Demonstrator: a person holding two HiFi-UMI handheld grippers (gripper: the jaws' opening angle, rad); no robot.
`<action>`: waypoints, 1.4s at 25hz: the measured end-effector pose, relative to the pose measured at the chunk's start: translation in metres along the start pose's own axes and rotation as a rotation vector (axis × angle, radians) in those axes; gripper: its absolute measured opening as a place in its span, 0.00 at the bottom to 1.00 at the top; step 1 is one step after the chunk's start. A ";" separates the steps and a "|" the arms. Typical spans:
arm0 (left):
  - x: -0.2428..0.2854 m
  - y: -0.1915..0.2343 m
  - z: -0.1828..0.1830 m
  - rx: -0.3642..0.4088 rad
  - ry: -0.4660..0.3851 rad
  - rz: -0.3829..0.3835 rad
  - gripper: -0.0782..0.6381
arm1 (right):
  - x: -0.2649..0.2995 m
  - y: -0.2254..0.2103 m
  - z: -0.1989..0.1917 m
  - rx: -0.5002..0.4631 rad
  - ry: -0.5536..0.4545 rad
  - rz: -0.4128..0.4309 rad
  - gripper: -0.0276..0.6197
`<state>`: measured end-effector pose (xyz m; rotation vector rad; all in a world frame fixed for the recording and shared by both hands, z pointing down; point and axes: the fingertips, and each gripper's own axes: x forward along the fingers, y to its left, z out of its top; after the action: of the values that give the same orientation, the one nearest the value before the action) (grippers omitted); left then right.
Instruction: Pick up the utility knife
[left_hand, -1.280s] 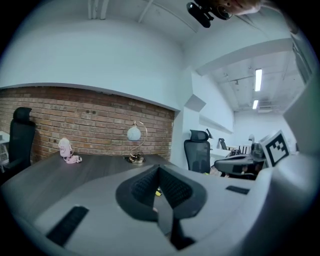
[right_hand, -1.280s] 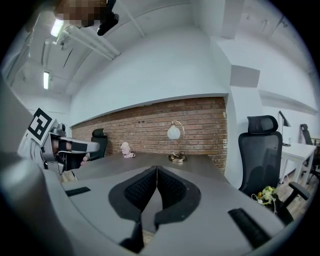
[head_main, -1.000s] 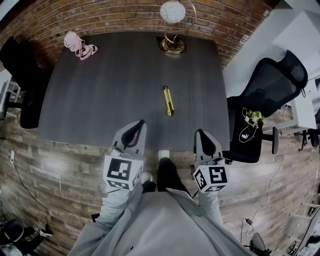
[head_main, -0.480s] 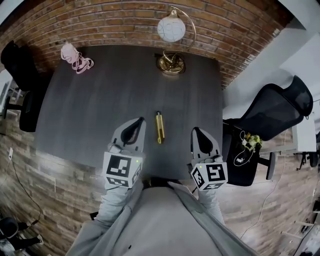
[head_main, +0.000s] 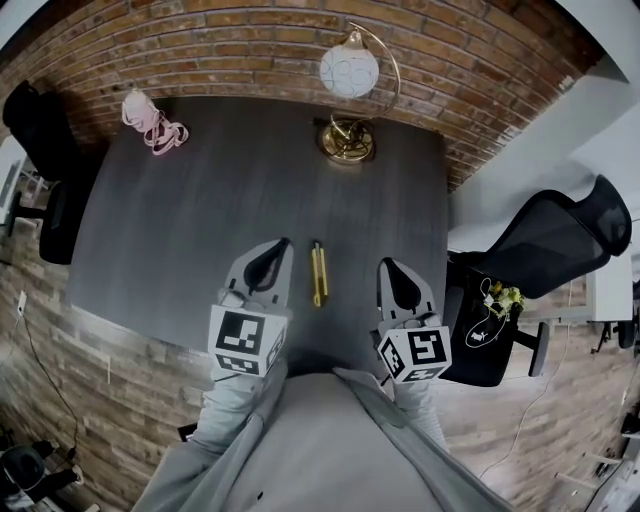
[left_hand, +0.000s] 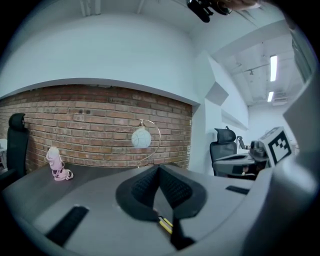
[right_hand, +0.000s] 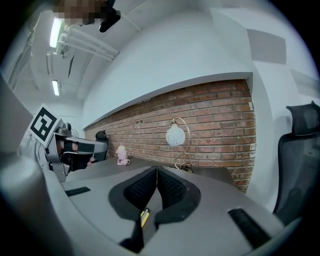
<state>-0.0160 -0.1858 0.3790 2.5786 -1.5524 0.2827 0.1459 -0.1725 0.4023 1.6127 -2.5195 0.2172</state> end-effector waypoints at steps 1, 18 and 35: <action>0.002 0.001 0.001 -0.001 0.001 -0.004 0.13 | 0.003 0.001 0.000 0.000 0.004 -0.001 0.07; 0.000 0.017 -0.015 -0.023 0.027 -0.060 0.13 | 0.025 0.032 -0.020 -0.033 0.053 -0.024 0.07; 0.004 0.019 -0.040 -0.042 0.066 -0.082 0.13 | 0.060 0.061 -0.112 -0.017 0.244 0.031 0.08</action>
<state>-0.0347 -0.1901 0.4195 2.5661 -1.4118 0.3202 0.0705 -0.1782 0.5209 1.4443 -2.3554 0.3706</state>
